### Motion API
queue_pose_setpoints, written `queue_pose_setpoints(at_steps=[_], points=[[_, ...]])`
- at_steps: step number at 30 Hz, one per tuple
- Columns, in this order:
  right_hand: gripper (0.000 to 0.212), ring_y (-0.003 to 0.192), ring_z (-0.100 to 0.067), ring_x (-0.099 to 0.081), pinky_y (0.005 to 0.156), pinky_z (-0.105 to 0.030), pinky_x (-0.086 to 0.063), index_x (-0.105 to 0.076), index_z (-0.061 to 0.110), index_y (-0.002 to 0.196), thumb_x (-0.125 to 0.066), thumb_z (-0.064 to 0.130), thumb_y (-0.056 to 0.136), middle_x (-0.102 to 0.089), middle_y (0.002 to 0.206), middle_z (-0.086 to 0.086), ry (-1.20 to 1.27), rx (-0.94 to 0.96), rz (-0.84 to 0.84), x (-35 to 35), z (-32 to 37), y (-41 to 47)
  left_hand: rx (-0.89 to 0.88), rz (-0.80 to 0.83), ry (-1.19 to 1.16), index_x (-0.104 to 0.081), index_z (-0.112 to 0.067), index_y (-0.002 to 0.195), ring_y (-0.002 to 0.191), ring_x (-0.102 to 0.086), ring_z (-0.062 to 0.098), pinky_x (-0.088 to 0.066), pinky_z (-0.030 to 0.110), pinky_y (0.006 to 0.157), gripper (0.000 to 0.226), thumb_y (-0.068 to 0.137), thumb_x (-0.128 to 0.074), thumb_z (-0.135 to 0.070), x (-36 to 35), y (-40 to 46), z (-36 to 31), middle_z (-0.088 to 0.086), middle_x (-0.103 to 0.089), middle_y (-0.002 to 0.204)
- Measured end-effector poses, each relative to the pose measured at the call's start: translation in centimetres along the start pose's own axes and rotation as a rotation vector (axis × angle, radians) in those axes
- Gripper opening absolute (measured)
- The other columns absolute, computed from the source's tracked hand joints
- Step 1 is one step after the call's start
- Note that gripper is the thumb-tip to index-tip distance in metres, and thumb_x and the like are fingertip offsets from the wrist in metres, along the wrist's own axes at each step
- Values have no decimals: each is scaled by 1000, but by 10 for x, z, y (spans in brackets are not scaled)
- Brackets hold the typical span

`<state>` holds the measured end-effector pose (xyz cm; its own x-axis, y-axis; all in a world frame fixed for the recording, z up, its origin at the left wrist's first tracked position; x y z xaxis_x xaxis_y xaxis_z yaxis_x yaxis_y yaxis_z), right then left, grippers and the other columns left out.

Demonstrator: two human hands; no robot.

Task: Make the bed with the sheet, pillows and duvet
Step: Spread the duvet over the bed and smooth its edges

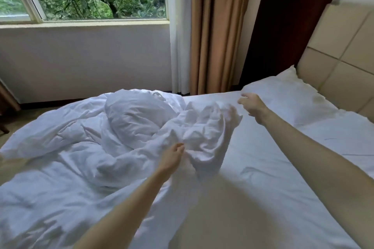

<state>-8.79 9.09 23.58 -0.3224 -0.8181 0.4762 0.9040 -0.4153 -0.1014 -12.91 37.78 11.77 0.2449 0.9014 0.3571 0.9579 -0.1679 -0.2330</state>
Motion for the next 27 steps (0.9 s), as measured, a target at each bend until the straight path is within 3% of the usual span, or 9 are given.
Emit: queue_pose_setpoints(at_steps=[2, 4, 7, 10, 13, 20, 23, 25, 27], points=[[45, 111, -24, -51, 86, -30, -37, -49, 8, 135, -53, 12, 91, -52, 123, -9, -10, -34, 41, -8, -26, -1, 4, 50, 36, -59, -17, 121, 106, -53, 14, -39, 25, 91, 27, 100, -42, -17, -11, 1, 8, -6, -57, 111], [37, 101, -22, -54, 79, -27, -41, -56, 7, 127, -54, 10, 90, -56, 116, -8, 0, -79, 69, -17, -49, -5, 30, 32, 84, -61, -12, 121, 107, -58, 19, -41, 27, 88, 28, 97, -45, -14, -14, 3, 20, 0, -62, 115], [19, 84, -23, -59, 63, -24, -42, -63, 7, 106, -52, 7, 90, -64, 99, -11, 46, -154, 91, -35, -80, -17, 71, 55, 65, -64, -5, 109, 93, -65, 25, -48, 27, 81, 26, 94, -43, -6, -13, -3, 38, 10, -69, 100], [16, 72, -22, -63, 64, -27, -43, -64, 9, 87, -49, 4, 89, -68, 82, -12, 90, -240, 90, -61, -112, -36, 77, 65, 42, -63, -3, 96, 74, -62, 22, -48, 12, 62, 24, 94, -40, 1, -2, -17, 57, 12, -67, 85], [19, 65, -20, -63, 63, -26, -42, -62, 12, 79, -48, 3, 88, -67, 73, -9, 102, -334, 98, -96, -148, -65, 105, 85, 120, -64, -6, 96, 69, -60, 18, -46, 12, 60, 23, 93, -42, 0, 8, -31, 90, 8, -67, 82], [28, 35, -1, -55, 53, -21, -35, -56, 14, 72, -44, -5, 89, -62, 52, 1, 101, -571, 85, -164, -237, -135, 161, 289, 518, -48, -11, 128, 110, -52, 29, -43, 35, 89, 38, 94, -51, -28, -41, -54, 189, 11, -51, 123], [27, 43, -8, -58, 53, -22, -38, -56, 11, 74, -42, -4, 90, -60, 65, -8, 94, -662, 67, -180, -270, -156, 97, 267, 923, -45, -8, 130, 110, -52, 37, -46, 47, 84, 76, 75, -72, -51, -70, -65, 212, 19, -49, 124], [24, 54, -15, -56, 54, -23, -39, -57, 9, 80, -40, -4, 91, -59, 68, -9, 99, -716, 42, -189, -291, -167, 96, 350, 1132, -27, -6, 147, 127, -39, 45, -36, 64, 93, 106, 68, -74, -58, -89, -75, 237, 31, -33, 141], [22, 55, -14, -56, 53, -22, -39, -58, 8, 86, -39, -3, 91, -60, 69, -9, 115, -763, 20, -196, -309, -178, 107, 414, 1270, -12, -8, 152, 136, -22, 53, -20, 74, 98, 90, 84, -60, -42, -96, -83, 267, 35, -18, 149]])
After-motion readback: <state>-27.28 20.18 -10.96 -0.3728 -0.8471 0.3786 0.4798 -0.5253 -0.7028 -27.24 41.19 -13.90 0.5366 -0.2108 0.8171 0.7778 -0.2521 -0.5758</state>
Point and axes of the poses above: each hand's wrist, its own y-axis towards the middle knuckle, its own x-axis out of the back of the hand, z = x × y, the point moved 6 cm from there along y, towards the middle knuckle
